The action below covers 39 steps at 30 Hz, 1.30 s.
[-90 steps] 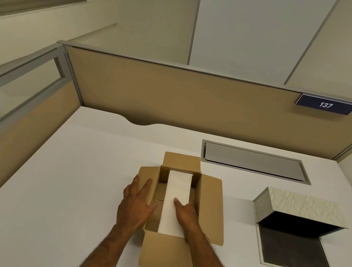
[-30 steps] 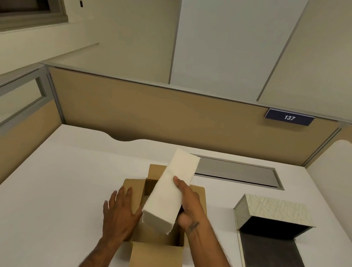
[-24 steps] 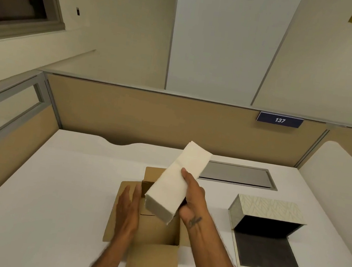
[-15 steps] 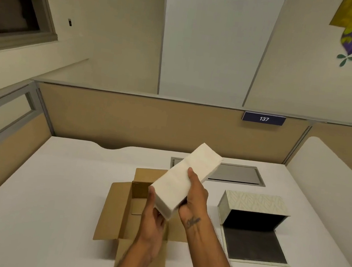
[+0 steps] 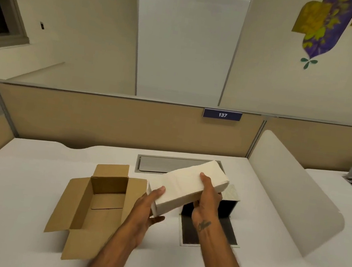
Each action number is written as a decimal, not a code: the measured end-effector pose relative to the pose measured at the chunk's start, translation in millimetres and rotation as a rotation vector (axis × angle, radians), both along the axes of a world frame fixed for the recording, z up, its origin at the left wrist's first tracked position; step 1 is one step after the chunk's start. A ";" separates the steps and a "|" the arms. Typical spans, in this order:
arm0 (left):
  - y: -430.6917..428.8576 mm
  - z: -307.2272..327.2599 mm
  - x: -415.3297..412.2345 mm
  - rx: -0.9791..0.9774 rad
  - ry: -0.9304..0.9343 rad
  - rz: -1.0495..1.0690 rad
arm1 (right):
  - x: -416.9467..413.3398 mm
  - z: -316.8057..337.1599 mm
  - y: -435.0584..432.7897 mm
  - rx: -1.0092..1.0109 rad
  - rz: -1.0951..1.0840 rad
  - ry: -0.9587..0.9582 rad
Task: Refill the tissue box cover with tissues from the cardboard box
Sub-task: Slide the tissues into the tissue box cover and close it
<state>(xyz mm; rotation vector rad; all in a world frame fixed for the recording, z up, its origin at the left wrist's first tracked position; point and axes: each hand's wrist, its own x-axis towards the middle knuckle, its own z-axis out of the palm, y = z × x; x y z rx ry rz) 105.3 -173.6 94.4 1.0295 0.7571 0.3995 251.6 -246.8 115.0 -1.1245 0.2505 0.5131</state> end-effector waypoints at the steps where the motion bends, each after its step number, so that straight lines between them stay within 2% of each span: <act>1: -3.6 0.0 4.0 0.000 0.008 -0.016 | 10.1 -0.8 -12.8 -0.005 -0.011 -0.017; 3: -8.9 -1.1 12.3 -0.004 0.016 -0.018 | 29.6 -3.5 -38.6 -0.046 0.001 -0.058; 10: -28.5 -11.8 45.7 -0.044 0.084 0.023 | 67.1 -24.1 -102.4 -0.283 0.257 -0.197; 15: -32.4 -20.8 65.3 -0.018 0.143 0.013 | 75.4 -31.5 -113.7 -0.295 0.286 -0.216; 22: -8.6 -37.2 78.7 0.015 0.175 -0.109 | 99.1 -40.2 -131.3 -0.301 0.419 -0.263; 25: -6.4 -49.5 82.4 -0.004 0.182 -0.165 | 108.0 -51.3 -144.6 -0.300 0.467 -0.242; 32: -19.2 -85.1 101.3 0.045 0.258 -0.064 | 130.5 -91.8 -159.0 -0.386 0.533 -0.171; 39: -41.5 -124.9 121.4 0.007 0.344 -0.117 | 156.5 -135.1 -161.3 -0.450 0.624 -0.118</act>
